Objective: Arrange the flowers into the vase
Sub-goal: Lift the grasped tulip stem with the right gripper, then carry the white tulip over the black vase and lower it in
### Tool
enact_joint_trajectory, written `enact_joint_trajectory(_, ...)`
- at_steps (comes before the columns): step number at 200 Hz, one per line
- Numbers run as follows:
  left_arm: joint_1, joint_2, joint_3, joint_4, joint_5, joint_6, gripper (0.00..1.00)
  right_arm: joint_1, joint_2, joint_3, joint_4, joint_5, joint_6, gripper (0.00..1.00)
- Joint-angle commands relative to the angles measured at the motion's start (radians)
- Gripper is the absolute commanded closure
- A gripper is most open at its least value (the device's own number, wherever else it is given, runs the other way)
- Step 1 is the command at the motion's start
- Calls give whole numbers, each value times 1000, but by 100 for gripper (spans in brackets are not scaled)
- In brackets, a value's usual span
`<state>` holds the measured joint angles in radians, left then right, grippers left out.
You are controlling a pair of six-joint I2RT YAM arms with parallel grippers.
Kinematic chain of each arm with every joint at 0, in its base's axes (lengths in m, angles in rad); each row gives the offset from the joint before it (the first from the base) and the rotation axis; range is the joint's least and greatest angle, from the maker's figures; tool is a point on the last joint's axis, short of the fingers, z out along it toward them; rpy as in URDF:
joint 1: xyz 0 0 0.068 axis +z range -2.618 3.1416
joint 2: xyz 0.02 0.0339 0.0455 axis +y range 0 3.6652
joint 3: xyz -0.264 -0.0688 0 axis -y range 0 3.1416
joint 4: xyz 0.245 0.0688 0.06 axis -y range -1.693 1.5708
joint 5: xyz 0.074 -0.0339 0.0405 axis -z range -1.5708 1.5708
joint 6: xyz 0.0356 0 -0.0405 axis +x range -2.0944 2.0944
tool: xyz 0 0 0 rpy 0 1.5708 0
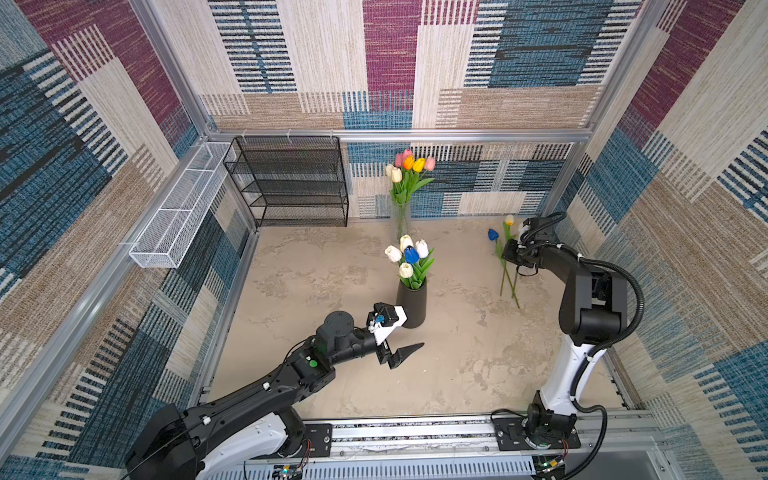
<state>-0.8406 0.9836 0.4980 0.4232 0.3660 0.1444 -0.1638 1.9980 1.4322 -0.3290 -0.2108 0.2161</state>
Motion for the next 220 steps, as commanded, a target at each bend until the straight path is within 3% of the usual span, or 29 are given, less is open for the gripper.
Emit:
enact_joint_trajectory(1,0,1,7,23,-3,47,7,1,-17,-20,59,-28,14,100)
enact_joint_trajectory(51,0,-18,6,39,-28,52,7,24,-283,-168,288,-144,35,100)
enact_joint_trajectory(68,1,-42,-17,100,-55,44,7,55,-425,-264,463,-245,48,100)
enact_joint_trajectory(96,3,-97,-81,251,-151,26,6,140,-579,-374,774,-507,118,100)
enact_joint_trajectory(108,14,-112,-93,265,-187,23,5,187,-641,-456,983,-564,168,100)
enact_joint_trajectory(133,55,-116,-106,275,-195,-6,5,308,-735,-621,1396,-523,246,100)
enact_joint_trajectory(158,78,-114,-130,312,-187,-31,5,409,-722,-717,1713,-482,307,100)
enact_joint_trajectory(220,81,-122,-151,304,-191,-25,5,578,-654,-782,1957,-349,244,100)
